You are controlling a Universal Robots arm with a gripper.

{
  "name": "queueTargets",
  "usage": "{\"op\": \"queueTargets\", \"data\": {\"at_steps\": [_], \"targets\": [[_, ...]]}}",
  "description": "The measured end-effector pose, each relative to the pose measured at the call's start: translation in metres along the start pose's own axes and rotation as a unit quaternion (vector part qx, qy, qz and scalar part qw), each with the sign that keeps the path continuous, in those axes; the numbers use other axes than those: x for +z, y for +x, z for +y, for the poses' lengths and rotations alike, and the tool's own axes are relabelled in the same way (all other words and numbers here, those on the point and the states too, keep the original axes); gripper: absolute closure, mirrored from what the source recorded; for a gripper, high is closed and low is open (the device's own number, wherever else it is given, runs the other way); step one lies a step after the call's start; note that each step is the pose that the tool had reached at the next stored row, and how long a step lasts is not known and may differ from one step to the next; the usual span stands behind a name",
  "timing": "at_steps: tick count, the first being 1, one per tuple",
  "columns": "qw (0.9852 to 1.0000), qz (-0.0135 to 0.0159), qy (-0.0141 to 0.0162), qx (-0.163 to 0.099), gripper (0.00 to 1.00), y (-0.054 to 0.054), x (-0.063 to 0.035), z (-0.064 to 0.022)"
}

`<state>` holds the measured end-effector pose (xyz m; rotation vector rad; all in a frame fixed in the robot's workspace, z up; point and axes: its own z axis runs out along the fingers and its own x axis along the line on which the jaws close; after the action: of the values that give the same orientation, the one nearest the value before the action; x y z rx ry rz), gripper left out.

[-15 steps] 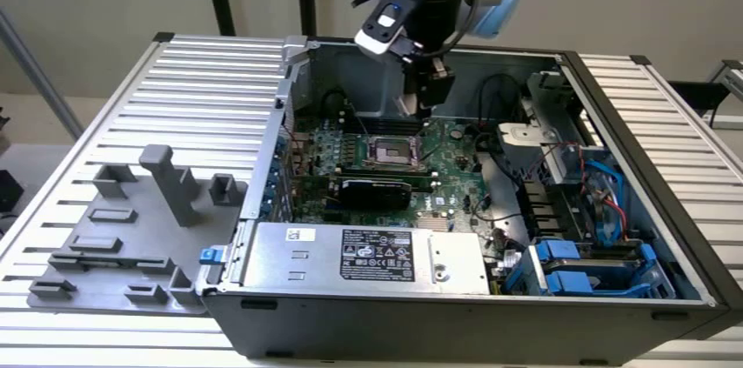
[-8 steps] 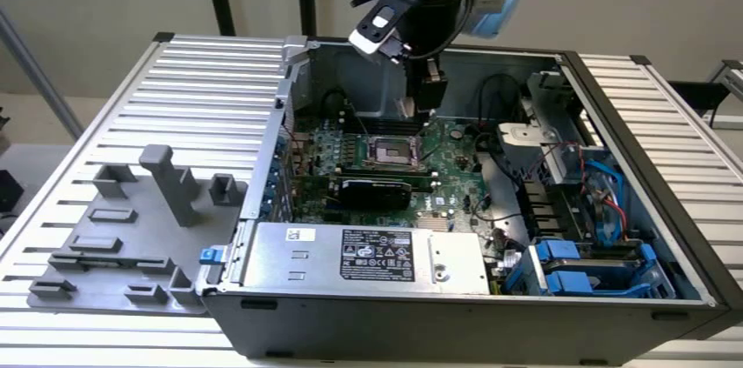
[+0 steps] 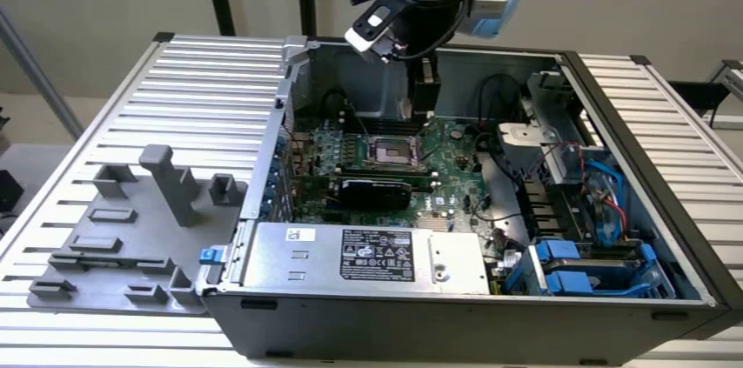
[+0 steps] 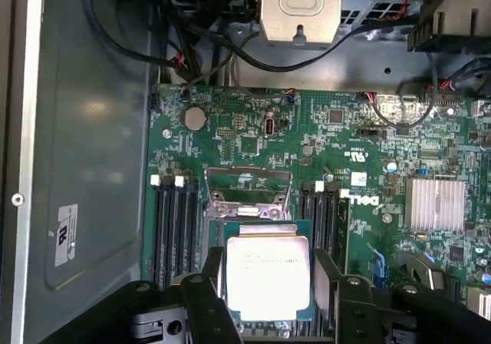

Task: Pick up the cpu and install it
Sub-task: 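Place the cpu into insertion slot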

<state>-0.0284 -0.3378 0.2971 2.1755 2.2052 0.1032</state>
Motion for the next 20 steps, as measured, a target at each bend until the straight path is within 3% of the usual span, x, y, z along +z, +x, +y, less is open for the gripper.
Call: {"op": "queueTargets", "data": {"at_steps": [5, 11, 14, 20], "targets": [[1.0, -0.0004, 0.0055, 0.007, 0.45, 0.001, 0.0, -0.0057], [0.9998, -0.0007, 0.016, 0.011, 0.45, 0.002, 0.0001, -0.014], [0.9998, -0.0001, 0.0161, 0.012, 0.45, 0.002, 0.0008, -0.0191], [0.9998, 0.0016, 0.0158, 0.013, 0.45, 0.002, 0.0011, -0.0197]]}}
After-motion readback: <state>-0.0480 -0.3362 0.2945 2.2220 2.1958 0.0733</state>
